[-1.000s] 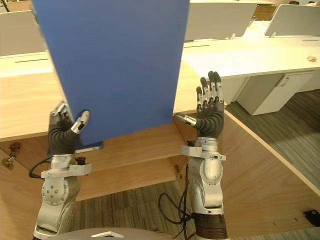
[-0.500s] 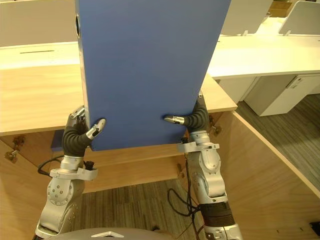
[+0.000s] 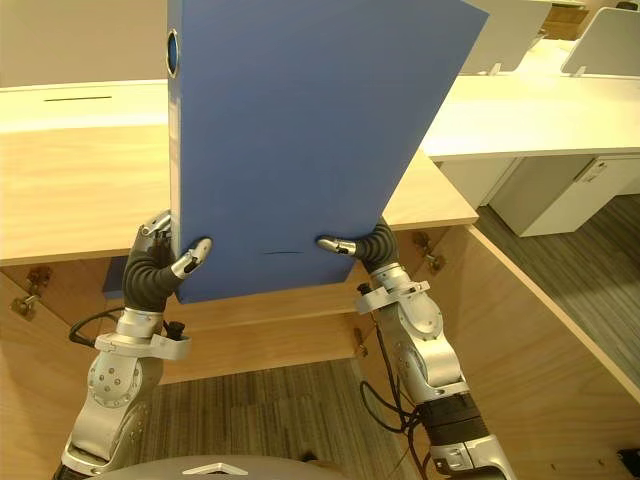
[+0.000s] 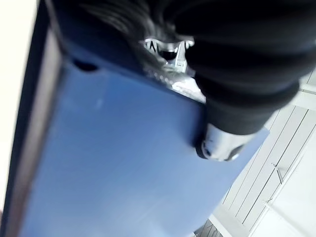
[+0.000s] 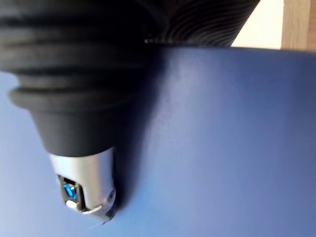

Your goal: Walk over to the cabinet, pick up the folder, carry it to the office cabinet, place the folder inside the office cabinet, then close the office cabinet door

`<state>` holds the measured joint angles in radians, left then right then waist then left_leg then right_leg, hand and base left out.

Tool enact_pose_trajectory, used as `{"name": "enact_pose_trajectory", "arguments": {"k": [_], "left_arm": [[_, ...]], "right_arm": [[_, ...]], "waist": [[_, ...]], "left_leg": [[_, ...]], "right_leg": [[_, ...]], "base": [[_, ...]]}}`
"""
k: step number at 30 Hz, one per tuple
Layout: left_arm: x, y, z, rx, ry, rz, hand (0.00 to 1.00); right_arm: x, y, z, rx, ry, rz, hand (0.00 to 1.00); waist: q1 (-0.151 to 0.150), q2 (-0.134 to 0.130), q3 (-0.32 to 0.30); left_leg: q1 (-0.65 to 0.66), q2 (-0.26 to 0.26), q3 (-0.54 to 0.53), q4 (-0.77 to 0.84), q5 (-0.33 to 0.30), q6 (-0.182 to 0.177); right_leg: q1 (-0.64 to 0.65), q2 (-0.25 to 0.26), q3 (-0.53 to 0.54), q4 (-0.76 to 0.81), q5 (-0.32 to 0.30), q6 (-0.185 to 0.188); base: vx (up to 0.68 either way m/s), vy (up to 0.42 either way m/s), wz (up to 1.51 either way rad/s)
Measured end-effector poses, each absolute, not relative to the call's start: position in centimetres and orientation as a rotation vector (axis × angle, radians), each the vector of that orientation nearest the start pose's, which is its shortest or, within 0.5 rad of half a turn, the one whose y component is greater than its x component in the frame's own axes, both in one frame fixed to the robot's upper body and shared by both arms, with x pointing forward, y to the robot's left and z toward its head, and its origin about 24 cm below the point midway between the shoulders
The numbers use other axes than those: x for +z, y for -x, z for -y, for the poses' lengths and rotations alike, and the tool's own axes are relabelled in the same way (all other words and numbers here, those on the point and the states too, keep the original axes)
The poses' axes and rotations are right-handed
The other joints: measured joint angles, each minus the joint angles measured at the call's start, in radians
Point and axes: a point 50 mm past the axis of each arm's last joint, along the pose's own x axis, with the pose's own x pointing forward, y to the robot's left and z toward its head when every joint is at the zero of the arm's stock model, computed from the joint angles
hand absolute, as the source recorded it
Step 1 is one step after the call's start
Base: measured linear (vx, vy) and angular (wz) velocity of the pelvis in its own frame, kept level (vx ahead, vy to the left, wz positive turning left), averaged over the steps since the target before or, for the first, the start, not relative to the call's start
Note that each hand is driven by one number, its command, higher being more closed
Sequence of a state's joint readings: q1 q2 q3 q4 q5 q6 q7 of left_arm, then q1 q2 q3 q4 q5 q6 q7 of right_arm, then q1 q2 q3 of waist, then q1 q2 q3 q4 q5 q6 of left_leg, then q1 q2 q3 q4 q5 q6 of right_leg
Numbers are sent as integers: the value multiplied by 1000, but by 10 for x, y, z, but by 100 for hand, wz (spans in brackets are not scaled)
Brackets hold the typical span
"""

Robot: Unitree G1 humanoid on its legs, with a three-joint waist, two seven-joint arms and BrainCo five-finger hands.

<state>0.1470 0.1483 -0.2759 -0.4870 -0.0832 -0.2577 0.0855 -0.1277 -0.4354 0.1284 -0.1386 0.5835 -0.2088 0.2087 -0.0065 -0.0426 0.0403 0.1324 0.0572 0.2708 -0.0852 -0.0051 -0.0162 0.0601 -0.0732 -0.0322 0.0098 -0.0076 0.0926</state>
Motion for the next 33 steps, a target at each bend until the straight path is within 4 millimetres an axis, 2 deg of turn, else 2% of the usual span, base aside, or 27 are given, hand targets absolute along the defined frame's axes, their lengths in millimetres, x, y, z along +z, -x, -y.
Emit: {"name": "enact_pose_trajectory", "arguments": {"k": [2,3,13,18,21,22,25,29,33], "left_arm": [[138,-199,-115,-184,76,566,100],[138,-200,-116,-174,78,568,0],[144,-204,-135,22,31,618,0],[144,-205,-160,188,-11,627,0],[133,-205,-183,334,-40,576,0],[126,-205,-197,417,-52,544,0],[115,-201,-216,521,-81,483,0],[79,-190,-241,665,-108,300,0],[36,-172,-255,734,-124,69,0]], "right_arm": [[130,-263,168,395,-183,425,100],[130,-263,165,384,-213,435,100],[121,-254,144,280,-370,449,100],[119,-253,147,222,-385,453,100],[116,-252,152,191,-393,448,100],[114,-251,156,166,-399,447,100],[114,-250,160,147,-395,448,100],[110,-247,168,110,-374,437,100],[101,-242,173,67,-354,399,100]], "waist": [[-2,-4,-8],[-2,-4,-9],[-3,-5,-10],[-3,-4,-11],[-3,-1,-13],[-7,0,-14],[-7,0,-14],[0,4,-19],[-1,4,-19]], "left_leg": [[-13,0,-2,6,7,2],[-16,0,-2,6,9,3],[-16,-10,-23,0,14,9],[-16,-12,-27,-1,22,10],[-18,-13,-32,-1,25,9],[-23,-13,-43,0,27,9],[-27,-13,-52,0,29,8],[-28,-13,-56,-1,29,8],[-33,-13,-69,-1,30,6]], "right_leg": [[-19,0,-2,0,5,-1],[-22,0,-2,0,7,-1],[-12,-13,-9,-1,12,0],[-12,-15,-11,-2,12,0],[-10,-15,-16,-6,12,0],[-7,-15,-27,-10,13,-1],[-4,-15,-37,-17,14,-2],[1,-15,-41,-20,14,-2],[-3,-17,-55,-21,12,-3]], "base": [[0,0,0],[0,0,0],[-41,0,6],[-34,-2,2],[-4,-8,7],[5,-12,15],[4,-13,12],[0,-7,2],[-35,-11,8]]}}
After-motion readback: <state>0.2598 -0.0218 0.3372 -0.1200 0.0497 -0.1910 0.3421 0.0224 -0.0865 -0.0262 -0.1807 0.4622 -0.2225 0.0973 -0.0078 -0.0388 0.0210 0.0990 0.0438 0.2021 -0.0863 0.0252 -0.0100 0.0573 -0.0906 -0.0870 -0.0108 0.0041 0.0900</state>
